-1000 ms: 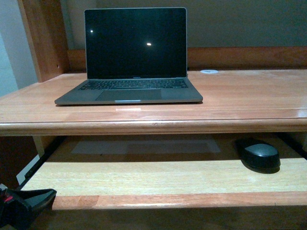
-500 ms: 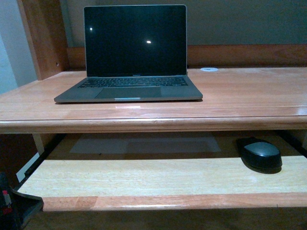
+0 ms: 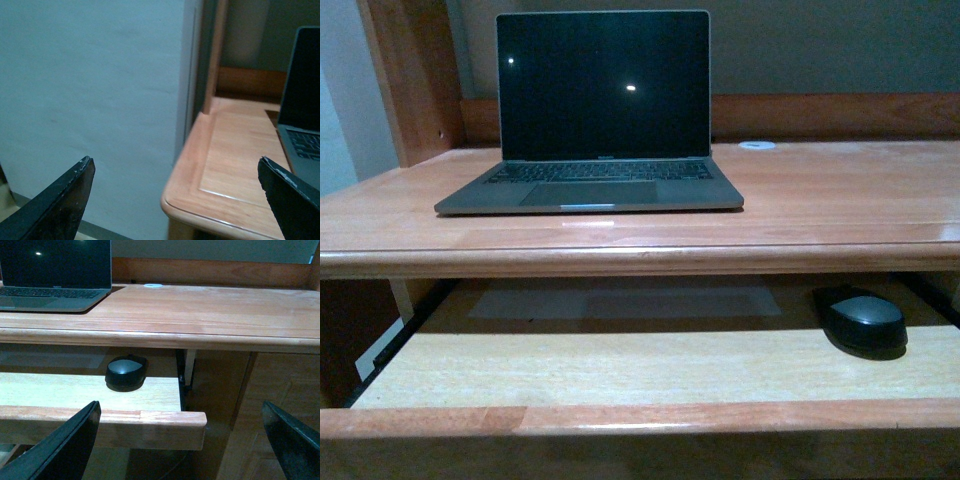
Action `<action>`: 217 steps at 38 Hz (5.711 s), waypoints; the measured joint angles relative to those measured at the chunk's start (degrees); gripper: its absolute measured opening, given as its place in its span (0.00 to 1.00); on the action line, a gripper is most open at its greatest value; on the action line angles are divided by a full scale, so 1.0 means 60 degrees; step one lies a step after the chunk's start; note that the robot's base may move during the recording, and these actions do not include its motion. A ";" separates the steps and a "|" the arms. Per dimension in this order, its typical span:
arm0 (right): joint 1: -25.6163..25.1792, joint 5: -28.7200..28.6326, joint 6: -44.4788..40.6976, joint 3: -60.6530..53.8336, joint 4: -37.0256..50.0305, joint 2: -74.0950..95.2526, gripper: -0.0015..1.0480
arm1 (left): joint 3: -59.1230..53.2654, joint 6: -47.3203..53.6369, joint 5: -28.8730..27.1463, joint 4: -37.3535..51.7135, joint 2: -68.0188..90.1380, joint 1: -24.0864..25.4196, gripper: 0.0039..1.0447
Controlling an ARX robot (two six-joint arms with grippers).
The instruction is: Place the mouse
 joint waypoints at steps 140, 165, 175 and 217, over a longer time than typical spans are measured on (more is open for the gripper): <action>0.4222 0.3391 0.1920 0.3898 0.3643 1.1468 0.94 | -0.4739 -0.0229 0.1785 -0.5963 -0.9908 -0.1213 0.94; 0.3111 0.2892 0.1960 0.4896 0.5053 1.3981 0.94 | -0.4739 -0.0229 0.1785 -0.5956 -0.9908 -0.1213 0.94; 0.2903 0.2623 0.1934 0.5537 0.5147 1.4866 0.94 | -0.4739 -0.0229 0.1781 -0.5956 -0.9908 -0.1209 0.94; 0.2452 0.1880 0.1953 0.6135 0.4728 1.5504 0.60 | -0.4739 -0.0229 0.1785 -0.5956 -0.9908 -0.1213 0.94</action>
